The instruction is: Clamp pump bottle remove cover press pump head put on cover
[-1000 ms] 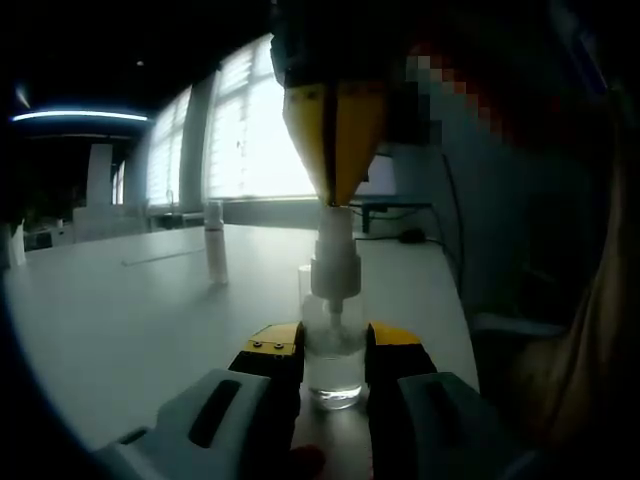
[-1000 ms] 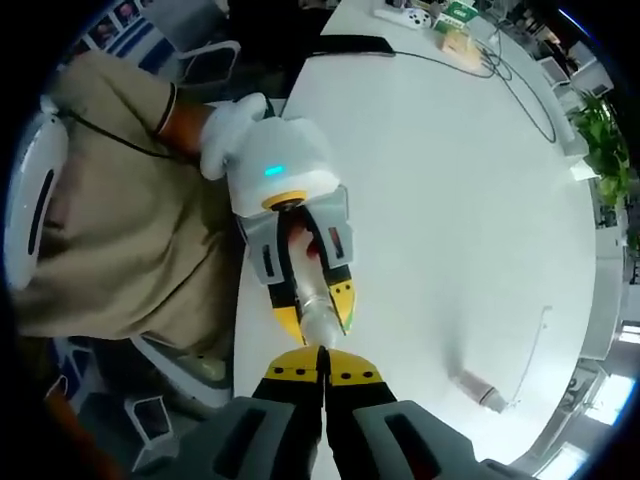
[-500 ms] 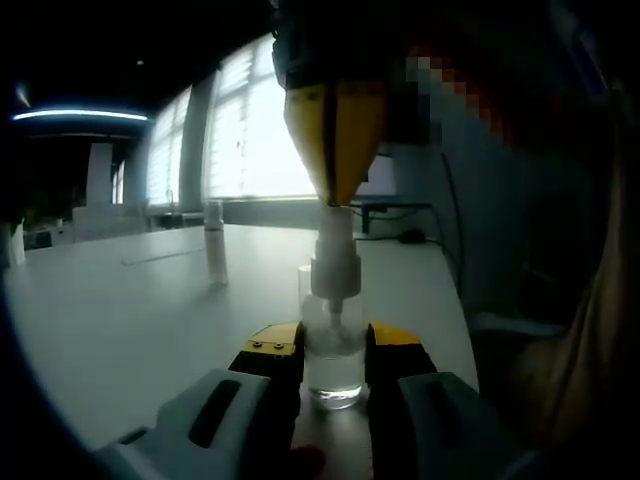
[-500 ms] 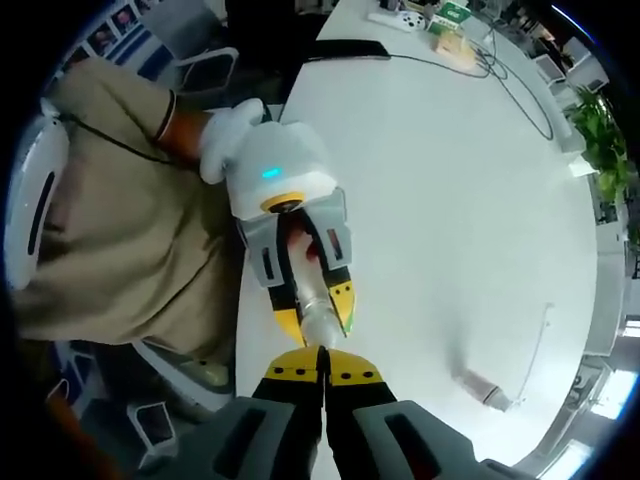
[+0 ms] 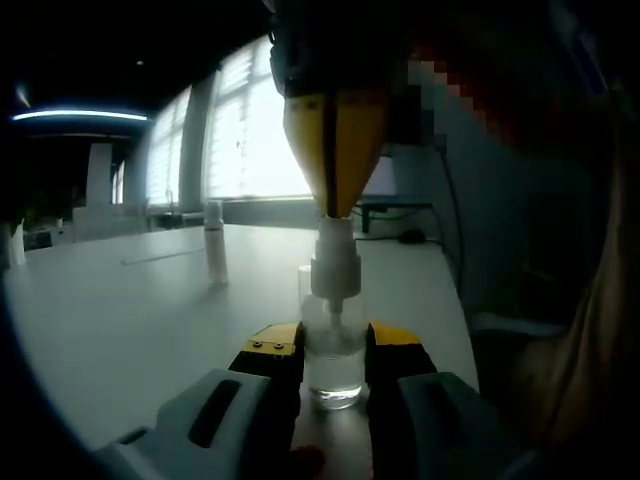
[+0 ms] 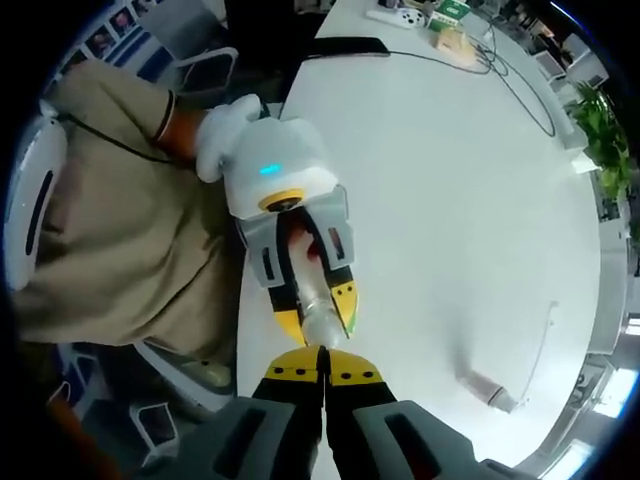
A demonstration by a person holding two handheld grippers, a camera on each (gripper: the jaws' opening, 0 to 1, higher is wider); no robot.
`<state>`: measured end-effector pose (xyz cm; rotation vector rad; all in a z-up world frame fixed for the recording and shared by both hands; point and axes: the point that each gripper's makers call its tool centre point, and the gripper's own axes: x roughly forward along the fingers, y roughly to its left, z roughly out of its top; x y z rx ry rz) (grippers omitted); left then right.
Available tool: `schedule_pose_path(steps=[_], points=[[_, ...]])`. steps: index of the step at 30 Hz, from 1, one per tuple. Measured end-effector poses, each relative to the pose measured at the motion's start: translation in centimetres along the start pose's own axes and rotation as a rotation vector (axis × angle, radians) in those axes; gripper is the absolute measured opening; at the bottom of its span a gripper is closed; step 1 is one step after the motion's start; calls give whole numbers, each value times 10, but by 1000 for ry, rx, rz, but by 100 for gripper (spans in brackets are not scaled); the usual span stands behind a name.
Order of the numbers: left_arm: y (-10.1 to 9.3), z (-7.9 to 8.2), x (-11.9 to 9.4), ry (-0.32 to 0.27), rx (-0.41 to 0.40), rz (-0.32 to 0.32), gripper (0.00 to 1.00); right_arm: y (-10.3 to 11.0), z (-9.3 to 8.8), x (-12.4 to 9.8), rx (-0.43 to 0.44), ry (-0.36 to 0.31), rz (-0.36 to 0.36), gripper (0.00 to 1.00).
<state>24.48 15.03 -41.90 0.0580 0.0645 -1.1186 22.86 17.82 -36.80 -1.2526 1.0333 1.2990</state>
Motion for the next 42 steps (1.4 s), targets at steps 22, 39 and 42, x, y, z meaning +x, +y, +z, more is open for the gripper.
schedule_pose_path(steps=[22, 39, 42], points=[[-1, 0, -1, 0, 0, 1, 15, 1, 2, 1, 19, -9, -5, 0], [0, 1, 0, -1, 2, 1, 15, 0, 1, -3, 23, -9, -18, 0], [-1, 1, 0, -1, 2, 1, 15, 0, 1, -5, 17, -6, -25, 0]])
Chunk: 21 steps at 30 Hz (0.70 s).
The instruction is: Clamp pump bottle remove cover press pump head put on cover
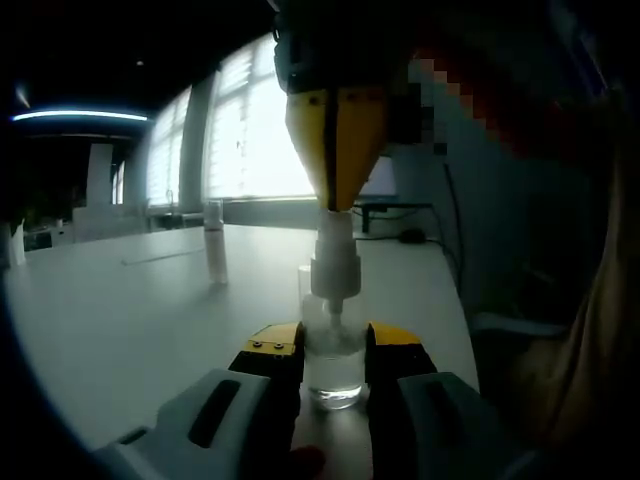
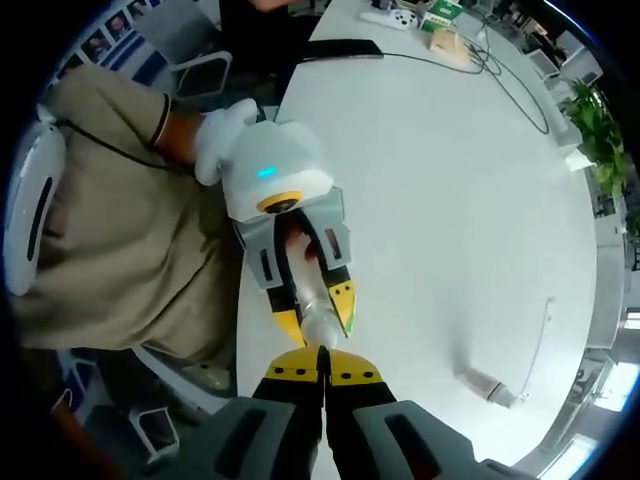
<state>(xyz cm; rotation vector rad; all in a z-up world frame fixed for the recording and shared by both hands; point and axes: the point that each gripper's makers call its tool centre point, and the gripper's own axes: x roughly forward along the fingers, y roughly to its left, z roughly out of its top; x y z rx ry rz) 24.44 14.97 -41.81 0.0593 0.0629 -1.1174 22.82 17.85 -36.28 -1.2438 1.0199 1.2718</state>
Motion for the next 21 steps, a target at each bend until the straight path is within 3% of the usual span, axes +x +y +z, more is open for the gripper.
schedule_pose_path(steps=[21], points=[[1, 0, 0, -1, 0, 0, 15, -1, 0, -1, 3, -24, 9, 0]])
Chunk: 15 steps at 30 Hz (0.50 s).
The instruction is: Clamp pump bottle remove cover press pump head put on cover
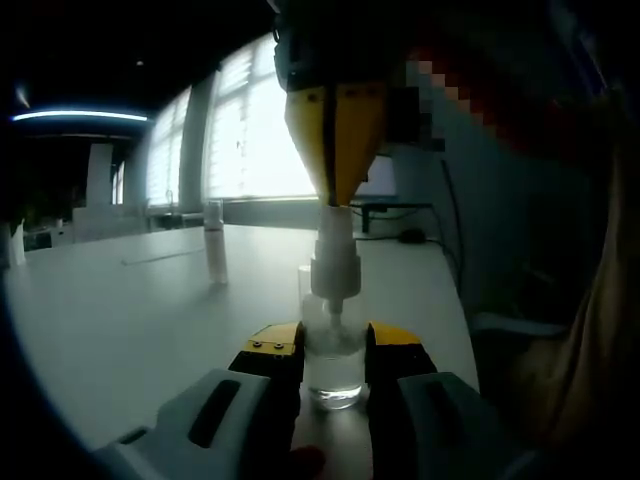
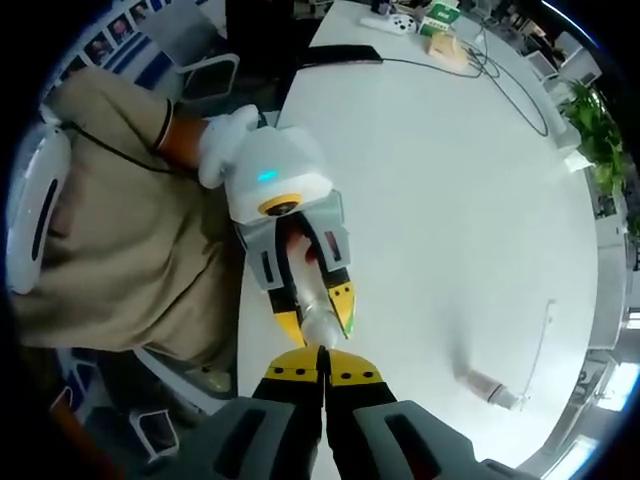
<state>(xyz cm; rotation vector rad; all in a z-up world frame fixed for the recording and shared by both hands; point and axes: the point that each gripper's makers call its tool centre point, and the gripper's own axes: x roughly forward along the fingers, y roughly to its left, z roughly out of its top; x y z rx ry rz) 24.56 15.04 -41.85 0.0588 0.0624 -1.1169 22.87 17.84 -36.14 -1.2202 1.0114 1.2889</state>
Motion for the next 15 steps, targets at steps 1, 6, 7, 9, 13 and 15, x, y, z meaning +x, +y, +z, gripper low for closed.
schedule_pose_path(steps=[1, 6, 7, 9, 13, 15], points=[[0, 0, 0, 0, 0, 0, 15, 0, 0, 0, 0, 1, -1, 0], [1, -1, 0, 0, 0, 0, 15, 0, 0, 0, -1, 5, -1, 0], [1, 0, 0, 0, 1, 0, 15, 0, 0, 0, -2, 5, 0, 0], [0, 0, 0, 0, 1, 0, 15, -1, 0, 0, 5, 6, -1, 0], [0, 0, 1, 0, 0, -1, 15, -1, -1, 0, -4, 4, 0, 0], [-1, 0, 1, 0, 1, 0, 15, -1, -1, 0, -4, 4, 0, 0]])
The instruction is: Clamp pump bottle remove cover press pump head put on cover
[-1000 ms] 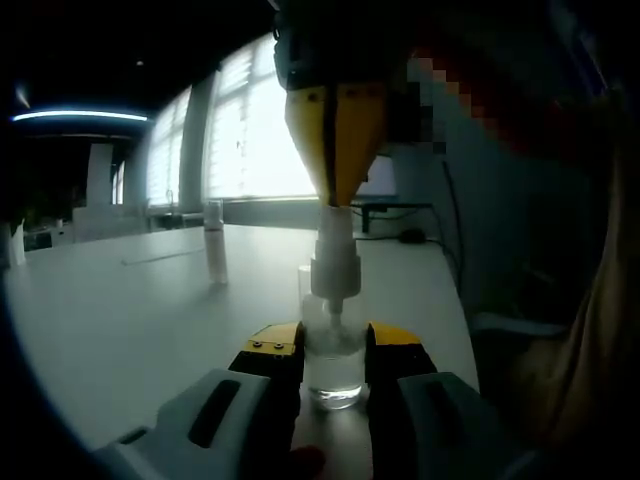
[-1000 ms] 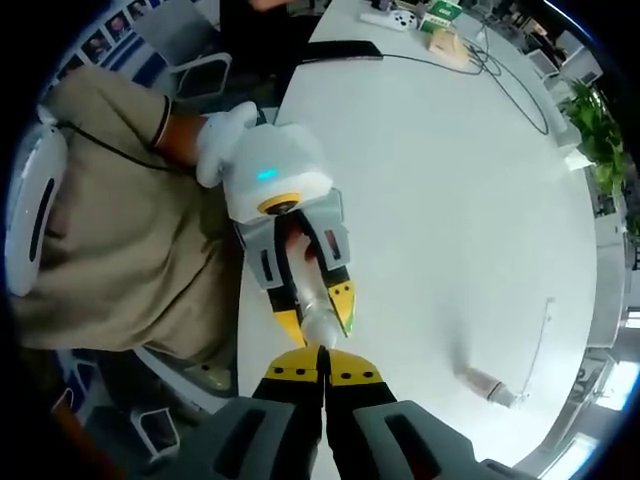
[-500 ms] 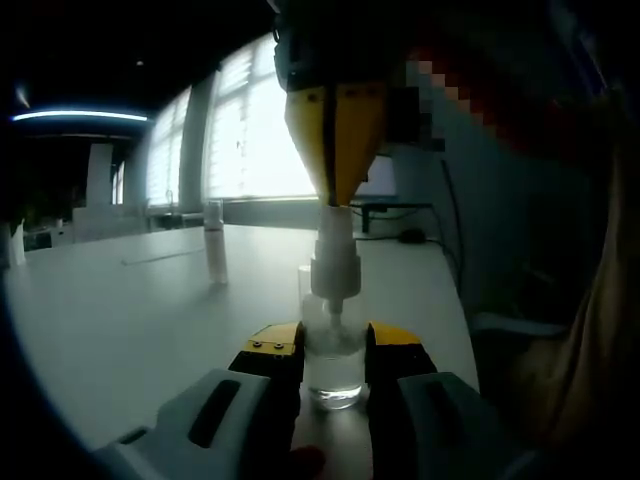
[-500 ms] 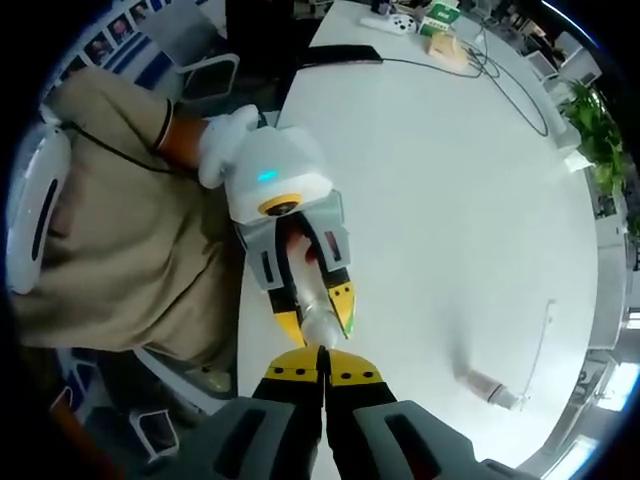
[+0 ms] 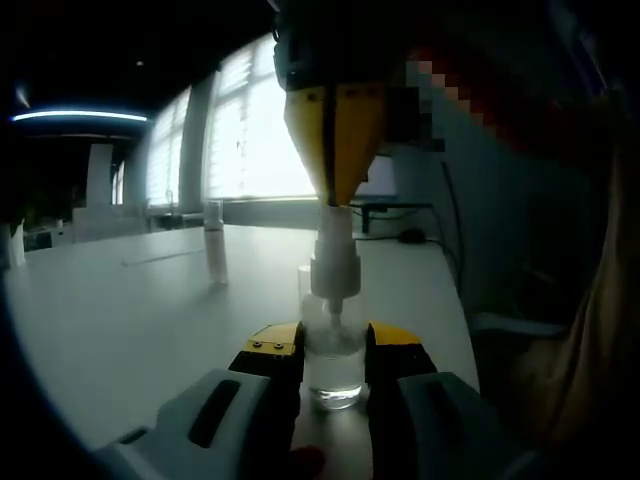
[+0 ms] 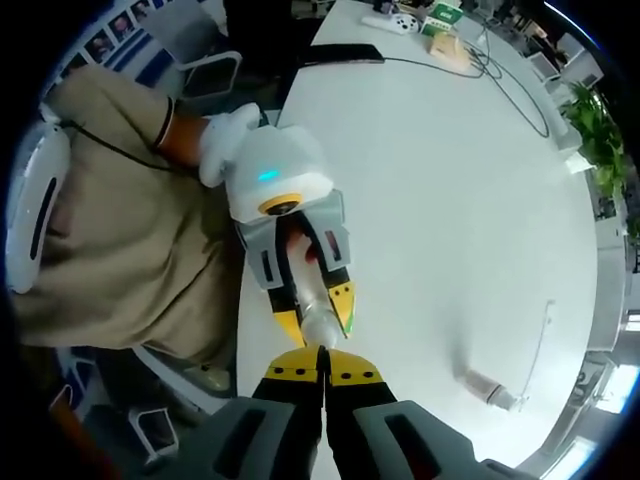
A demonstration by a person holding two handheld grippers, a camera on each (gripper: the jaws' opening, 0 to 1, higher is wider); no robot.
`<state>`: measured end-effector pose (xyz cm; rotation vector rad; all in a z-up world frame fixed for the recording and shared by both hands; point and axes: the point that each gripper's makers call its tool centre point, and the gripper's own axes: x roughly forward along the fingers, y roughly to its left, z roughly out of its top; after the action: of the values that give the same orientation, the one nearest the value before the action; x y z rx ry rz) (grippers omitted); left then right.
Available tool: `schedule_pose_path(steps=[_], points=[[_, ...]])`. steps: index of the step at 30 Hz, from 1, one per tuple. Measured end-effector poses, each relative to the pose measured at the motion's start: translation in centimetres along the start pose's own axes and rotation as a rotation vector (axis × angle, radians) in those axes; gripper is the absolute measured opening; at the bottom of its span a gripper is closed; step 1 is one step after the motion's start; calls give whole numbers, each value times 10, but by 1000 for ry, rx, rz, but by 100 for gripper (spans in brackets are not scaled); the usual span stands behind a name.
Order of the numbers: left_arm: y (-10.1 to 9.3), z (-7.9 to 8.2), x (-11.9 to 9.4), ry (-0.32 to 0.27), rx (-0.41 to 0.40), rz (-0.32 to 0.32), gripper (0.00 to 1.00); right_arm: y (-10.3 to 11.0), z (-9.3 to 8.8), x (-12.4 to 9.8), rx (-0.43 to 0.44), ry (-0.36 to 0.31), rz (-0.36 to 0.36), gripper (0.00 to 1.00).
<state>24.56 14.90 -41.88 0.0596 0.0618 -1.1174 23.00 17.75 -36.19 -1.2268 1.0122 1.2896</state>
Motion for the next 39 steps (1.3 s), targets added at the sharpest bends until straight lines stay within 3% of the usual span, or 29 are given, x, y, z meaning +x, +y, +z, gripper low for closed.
schedule_pose_path(steps=[22, 39], points=[[0, 0, 0, 2, 3, 2, 15, 2, -1, 7, -6, 44, 7, 0], [-1, 0, -2, 2, 2, 2, 15, 4, 1, 7, -7, 35, 21, 0]])
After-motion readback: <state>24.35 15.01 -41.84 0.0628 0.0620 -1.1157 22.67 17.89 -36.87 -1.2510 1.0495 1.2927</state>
